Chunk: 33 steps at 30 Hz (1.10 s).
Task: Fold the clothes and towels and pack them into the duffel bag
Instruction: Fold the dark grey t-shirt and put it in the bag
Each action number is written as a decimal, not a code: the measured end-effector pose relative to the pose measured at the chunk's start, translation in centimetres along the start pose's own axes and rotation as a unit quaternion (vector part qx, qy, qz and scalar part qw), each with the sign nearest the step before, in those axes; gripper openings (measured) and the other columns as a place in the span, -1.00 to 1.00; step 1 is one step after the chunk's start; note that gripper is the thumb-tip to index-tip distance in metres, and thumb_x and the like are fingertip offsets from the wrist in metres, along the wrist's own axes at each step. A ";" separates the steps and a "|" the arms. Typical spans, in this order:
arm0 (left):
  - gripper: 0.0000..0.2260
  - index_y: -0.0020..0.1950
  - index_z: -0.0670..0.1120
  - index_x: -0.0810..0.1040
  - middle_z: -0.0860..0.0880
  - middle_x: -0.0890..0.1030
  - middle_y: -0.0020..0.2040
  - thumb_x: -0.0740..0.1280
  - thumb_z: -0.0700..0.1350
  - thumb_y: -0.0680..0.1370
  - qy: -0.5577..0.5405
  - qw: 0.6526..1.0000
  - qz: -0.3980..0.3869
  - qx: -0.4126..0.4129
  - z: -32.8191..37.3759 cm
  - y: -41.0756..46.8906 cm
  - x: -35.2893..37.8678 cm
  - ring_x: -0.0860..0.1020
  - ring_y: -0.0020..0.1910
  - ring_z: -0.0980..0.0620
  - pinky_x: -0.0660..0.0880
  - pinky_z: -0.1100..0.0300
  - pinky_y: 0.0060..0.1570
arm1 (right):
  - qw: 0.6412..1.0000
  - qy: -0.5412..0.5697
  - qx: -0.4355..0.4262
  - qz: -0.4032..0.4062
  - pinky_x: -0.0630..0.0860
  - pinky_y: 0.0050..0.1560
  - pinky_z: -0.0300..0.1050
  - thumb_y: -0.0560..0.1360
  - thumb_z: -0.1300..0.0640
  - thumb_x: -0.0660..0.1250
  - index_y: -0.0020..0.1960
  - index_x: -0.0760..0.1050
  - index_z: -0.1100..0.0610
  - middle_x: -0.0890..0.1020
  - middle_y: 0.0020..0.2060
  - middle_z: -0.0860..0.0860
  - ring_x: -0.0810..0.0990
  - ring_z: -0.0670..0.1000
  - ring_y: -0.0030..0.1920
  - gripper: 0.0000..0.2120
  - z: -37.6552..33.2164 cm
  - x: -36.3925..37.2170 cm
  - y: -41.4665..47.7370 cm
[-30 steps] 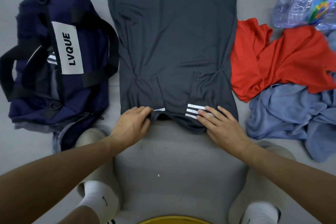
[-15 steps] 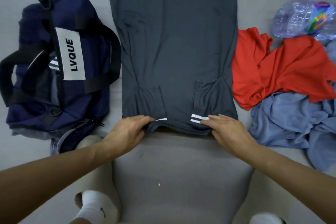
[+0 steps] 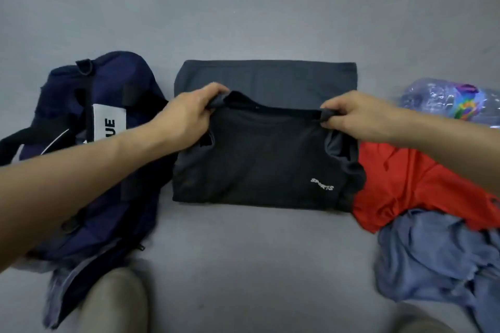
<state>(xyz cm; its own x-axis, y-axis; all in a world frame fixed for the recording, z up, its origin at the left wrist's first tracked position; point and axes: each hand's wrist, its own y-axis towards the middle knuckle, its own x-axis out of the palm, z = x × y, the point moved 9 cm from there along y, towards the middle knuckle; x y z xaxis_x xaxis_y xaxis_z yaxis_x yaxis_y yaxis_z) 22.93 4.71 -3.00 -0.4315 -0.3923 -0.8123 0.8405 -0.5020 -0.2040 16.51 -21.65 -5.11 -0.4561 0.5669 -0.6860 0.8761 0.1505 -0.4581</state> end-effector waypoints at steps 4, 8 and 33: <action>-0.56 0.47 0.04 0.40 -0.10 0.59 0.27 0.21 -0.29 0.62 0.037 0.997 -0.039 -0.047 -3.3 10.5 -1.5 0.53 0.24 -0.15 0.42 0.12 0.20 | 0.986 0.129 0.104 -0.022 0.56 0.06 -0.02 0.57 0.21 0.30 0.14 0.64 0.09 0.70 0.04 0.03 0.65 0.05 0.05 -0.80 2.7 -4.0 8.1; -0.50 0.57 0.00 0.28 -0.17 0.46 0.42 0.22 -0.22 0.63 0.122 0.986 0.065 -0.090 -5.9 15.0 -2.3 0.42 0.37 -0.24 0.37 -0.06 0.35 | 0.976 0.019 0.152 0.157 0.49 0.24 0.05 0.55 0.19 0.25 0.32 0.51 0.09 0.60 0.25 0.16 0.56 0.21 0.24 -0.65 5.8 -6.4 13.9; -0.39 0.66 -0.08 0.04 -0.15 0.06 0.65 0.18 -0.03 0.65 0.167 0.977 0.091 -0.097 -6.0 -2.6 13.2 0.02 0.62 -0.19 0.07 -0.15 0.57 | 0.911 -0.387 -0.130 0.061 0.12 0.54 0.20 0.63 -0.31 -0.11 0.61 0.12 0.02 0.16 0.60 0.10 0.08 0.14 0.60 -0.33 8.0 8.4 2.3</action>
<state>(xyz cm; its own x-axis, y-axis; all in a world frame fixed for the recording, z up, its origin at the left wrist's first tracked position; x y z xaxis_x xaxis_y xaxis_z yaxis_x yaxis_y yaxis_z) 16.97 5.47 -16.52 -0.1656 -0.1726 -0.9710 0.9538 -0.2783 -0.1132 13.43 -23.01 -16.46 -0.2374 -0.1334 -0.9622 0.8894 0.3685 -0.2705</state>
